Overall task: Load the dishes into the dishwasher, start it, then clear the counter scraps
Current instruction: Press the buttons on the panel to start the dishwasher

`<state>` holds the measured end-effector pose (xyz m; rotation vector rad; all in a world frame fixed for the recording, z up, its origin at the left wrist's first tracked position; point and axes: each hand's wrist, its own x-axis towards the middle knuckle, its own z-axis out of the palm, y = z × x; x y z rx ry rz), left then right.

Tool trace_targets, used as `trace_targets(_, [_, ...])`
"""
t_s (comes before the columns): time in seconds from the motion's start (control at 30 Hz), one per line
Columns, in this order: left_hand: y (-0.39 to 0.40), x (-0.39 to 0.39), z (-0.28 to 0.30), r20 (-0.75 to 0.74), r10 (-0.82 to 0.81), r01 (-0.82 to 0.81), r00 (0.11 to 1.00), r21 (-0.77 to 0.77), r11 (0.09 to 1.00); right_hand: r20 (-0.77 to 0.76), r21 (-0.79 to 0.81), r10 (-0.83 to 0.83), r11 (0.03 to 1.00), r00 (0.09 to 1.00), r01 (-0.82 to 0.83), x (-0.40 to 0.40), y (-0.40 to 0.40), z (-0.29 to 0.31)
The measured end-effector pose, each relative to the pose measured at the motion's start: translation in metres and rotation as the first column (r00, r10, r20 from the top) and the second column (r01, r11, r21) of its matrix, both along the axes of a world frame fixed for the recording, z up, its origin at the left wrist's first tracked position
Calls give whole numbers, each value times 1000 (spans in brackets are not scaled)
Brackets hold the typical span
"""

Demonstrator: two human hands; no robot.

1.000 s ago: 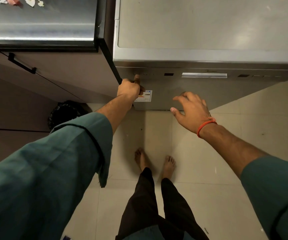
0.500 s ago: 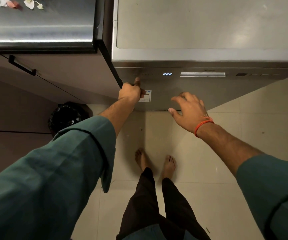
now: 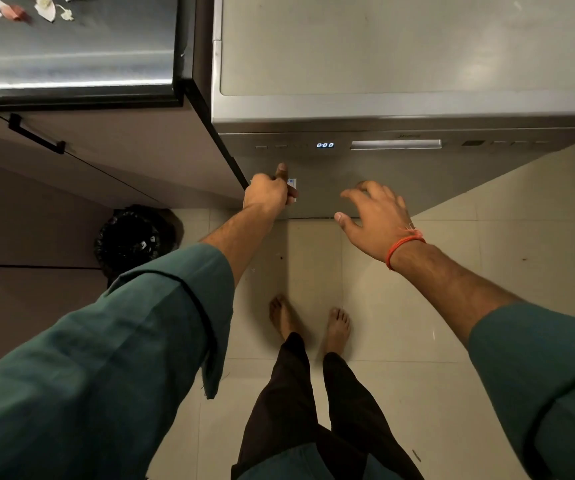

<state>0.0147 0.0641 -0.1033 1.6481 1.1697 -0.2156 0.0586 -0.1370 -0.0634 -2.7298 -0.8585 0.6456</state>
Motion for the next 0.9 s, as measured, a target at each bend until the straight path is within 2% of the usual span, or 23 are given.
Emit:
trace_targets(0.3, [-10,3,-2,55,-10,12,998,-44,999,-9,1,-9,1000,1000,9,-1,-5,-3])
trace_targets(0.9, [5,22,-5,32,86,-84,996,-59,995,-26,-7,-7,1000,1000,6,2,-8,-12])
